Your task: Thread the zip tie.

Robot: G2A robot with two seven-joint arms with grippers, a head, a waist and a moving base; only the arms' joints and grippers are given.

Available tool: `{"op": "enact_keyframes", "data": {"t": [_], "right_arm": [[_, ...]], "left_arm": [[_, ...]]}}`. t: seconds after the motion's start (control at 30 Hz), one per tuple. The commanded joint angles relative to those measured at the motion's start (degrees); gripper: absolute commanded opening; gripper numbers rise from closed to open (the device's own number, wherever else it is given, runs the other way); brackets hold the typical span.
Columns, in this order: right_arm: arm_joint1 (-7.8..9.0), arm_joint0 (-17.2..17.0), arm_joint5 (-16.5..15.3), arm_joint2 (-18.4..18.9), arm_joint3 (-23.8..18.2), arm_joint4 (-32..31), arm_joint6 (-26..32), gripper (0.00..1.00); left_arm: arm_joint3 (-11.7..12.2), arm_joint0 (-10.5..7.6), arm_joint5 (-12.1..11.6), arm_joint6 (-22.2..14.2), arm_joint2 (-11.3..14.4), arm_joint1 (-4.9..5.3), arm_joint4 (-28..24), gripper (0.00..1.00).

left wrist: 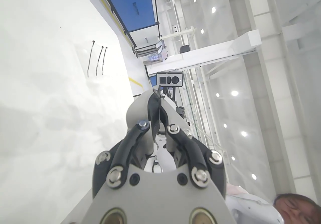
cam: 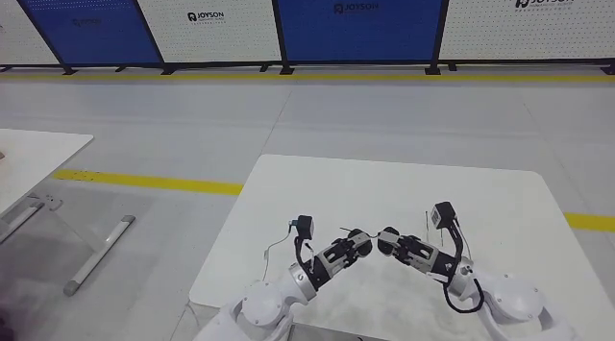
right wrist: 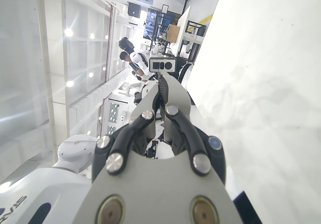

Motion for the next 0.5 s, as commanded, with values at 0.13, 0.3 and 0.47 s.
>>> {"op": "enact_keyframes", "data": {"t": [0.13, 0.3, 0.47], "right_arm": [[0.16, -1.1, -0.3, 1.7, -0.5, 0.6, 0.4, 1.00], [0.91, -3.5, -1.1, 5.4, -1.1, 1.2, 1.7, 1.00], [1.75, -6.7, -0.9, 8.6, -2.4, 0.5, 3.6, 1.00]], "left_arm": [[-0.7, 0.41, 0.3, 1.4, -0.9, 0.02, -2.1, 0.00], [-1.9, 1.70, 0.3, 1.1, -3.5, 0.48, -2.7, 0.00], [-3.5, 4.03, 4.2, -1.5, -6.0, 1.36, 0.3, 0.00]]}}
